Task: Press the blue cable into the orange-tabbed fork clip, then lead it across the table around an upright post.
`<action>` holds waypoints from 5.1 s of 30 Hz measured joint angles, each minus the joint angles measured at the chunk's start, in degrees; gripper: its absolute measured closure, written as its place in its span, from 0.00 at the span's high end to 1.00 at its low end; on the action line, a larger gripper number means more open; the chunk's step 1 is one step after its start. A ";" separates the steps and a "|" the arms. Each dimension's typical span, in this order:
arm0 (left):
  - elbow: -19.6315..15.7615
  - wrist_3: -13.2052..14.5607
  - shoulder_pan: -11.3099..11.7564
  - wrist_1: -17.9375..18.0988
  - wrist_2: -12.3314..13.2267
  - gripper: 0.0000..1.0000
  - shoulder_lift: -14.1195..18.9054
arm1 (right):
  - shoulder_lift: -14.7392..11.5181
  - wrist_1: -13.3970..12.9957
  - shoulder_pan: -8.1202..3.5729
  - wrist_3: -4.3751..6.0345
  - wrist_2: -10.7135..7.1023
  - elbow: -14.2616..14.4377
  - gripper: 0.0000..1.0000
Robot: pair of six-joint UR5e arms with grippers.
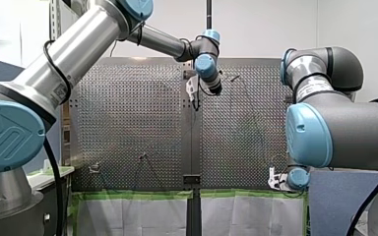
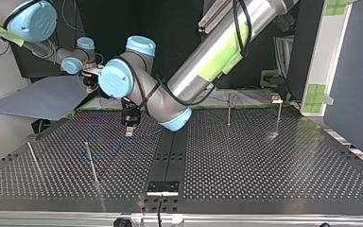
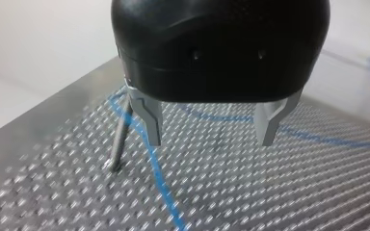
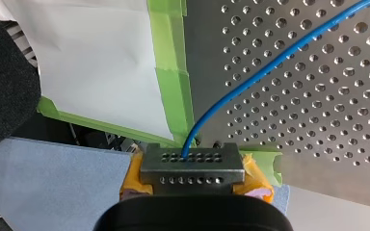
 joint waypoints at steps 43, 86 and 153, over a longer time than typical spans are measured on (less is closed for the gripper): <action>12.41 8.74 -1.39 -6.09 6.98 0.99 2.34 | -0.01 1.74 0.53 -1.05 0.16 -0.84 0.00; 12.90 13.94 -0.82 -13.05 -4.88 0.99 2.35 | -0.09 3.72 1.43 -2.13 0.38 -1.56 0.00; -20.54 5.90 -0.73 18.18 6.95 0.99 34.66 | -0.20 6.11 2.30 -3.63 0.23 -2.39 0.00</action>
